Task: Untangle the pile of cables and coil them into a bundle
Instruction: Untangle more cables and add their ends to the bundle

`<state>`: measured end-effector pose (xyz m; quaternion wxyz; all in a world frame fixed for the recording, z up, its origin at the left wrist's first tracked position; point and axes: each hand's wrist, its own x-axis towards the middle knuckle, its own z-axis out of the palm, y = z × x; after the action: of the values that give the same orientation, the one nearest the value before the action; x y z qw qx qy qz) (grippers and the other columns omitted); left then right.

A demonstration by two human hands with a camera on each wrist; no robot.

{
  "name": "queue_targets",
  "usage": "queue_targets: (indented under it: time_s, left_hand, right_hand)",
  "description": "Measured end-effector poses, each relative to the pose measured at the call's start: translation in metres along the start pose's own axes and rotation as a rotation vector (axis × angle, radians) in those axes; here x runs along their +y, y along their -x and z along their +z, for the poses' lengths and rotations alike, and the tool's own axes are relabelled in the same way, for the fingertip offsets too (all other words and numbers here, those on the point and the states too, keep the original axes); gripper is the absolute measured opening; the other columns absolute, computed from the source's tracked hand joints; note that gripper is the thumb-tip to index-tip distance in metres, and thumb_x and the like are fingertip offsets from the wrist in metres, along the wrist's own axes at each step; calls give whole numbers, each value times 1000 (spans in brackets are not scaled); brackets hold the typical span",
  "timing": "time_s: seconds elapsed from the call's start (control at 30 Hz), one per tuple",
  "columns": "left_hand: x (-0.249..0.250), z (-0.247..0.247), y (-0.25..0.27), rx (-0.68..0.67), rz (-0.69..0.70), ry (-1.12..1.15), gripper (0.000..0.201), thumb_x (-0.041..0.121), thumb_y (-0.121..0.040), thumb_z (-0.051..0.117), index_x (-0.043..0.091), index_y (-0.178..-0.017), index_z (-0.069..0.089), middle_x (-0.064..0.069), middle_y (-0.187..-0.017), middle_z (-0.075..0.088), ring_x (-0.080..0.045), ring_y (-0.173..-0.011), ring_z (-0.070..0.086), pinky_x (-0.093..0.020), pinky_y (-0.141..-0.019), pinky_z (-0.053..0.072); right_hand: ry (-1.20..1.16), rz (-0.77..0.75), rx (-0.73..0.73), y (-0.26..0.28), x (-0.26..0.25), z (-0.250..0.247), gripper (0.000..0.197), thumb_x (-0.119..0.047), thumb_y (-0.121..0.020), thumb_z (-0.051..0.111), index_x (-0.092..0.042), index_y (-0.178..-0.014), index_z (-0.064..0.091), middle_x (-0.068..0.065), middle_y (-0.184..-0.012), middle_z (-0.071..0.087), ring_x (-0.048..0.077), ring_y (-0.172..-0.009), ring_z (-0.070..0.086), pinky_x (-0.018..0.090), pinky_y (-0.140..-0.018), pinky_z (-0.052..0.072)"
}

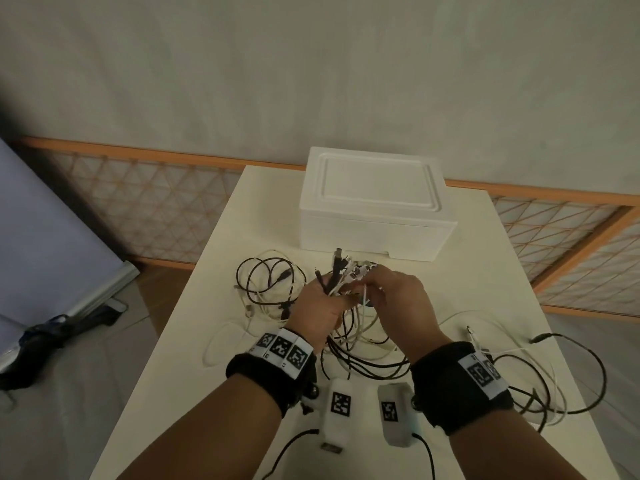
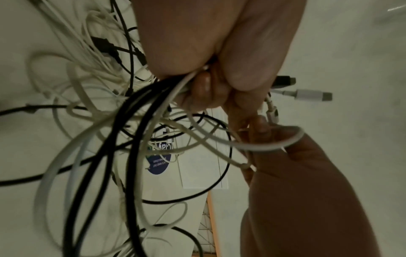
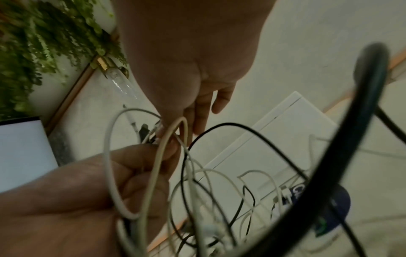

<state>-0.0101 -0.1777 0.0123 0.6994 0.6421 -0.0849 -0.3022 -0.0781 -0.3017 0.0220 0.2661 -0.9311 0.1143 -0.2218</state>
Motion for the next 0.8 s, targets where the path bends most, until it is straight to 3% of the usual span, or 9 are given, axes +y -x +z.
queue_targets:
  time_s: [0.1,0.17,0.23,0.4,0.47,0.53,0.67,0.73,0.8]
  left_hand:
    - [0,2,-6,17,67,-92,22,-2,-79,70,20,-80,69,9,-58,64,-2,-47,54,-20,-51,45]
    - [-2,1,-10,18,103,-165,17,10,-73,75,26,-76,73,5,-72,71,-11,-70,66,-36,-72,57]
    - [-2,1,-10,13,107,-188,14,20,-68,74,33,-73,74,3,-76,71,-17,-77,65,-45,-80,55]
    - [6,-10,-13,66,121,-58,15,6,-78,74,19,-72,73,2,-66,69,-13,-64,65,-28,-65,53]
    - [13,-15,-14,84,82,57,13,5,-79,73,13,-69,69,5,-50,57,-10,-41,48,-20,-44,40]
    - [16,-18,-17,68,51,123,15,9,-77,75,15,-65,69,3,-46,45,-9,-35,30,-19,-39,25]
    - [16,-13,-14,9,37,154,17,7,-78,74,15,-64,69,5,-43,40,-8,-34,25,-20,-41,22]
    - [15,-7,-11,-2,27,170,16,1,-80,70,11,-67,67,5,-43,44,-6,-33,28,-16,-36,24]
    - [16,-3,-8,-21,31,195,14,-1,-82,67,7,-71,64,6,-45,49,-5,-34,34,-16,-35,28]
  right_hand:
    - [-93,-34,79,4,-3,3,22,-28,-78,56,-12,-79,71,-1,-76,65,14,-76,57,22,-68,42]
    - [-186,-16,102,5,-2,7,4,-13,-74,70,-11,-78,71,-5,-82,59,14,-79,56,16,-70,40]
    - [-245,41,69,4,-3,9,18,-5,-73,76,-19,-76,66,-14,-82,55,6,-78,56,8,-70,39]
    - [-379,242,-132,-1,3,8,19,-12,-79,73,-28,-82,63,-15,-78,66,3,-73,62,18,-67,49]
    - [-280,298,-125,3,18,10,14,-12,-82,69,-25,-86,71,-15,-79,69,3,-74,64,20,-71,47]
    - [-119,354,-141,6,27,11,12,-15,-85,67,-20,-91,75,-6,-87,73,12,-85,66,24,-75,46]
    - [106,60,-86,4,19,9,22,-17,-79,73,-18,-101,73,-1,-104,70,20,-97,62,30,-88,47]
    - [24,-48,-117,0,5,6,17,-14,-79,71,-13,-96,71,-3,-90,67,12,-84,58,20,-78,45]
    - [11,12,-178,-4,-3,5,10,-19,-87,64,-11,-84,66,-2,-72,58,12,-68,50,23,-63,38]
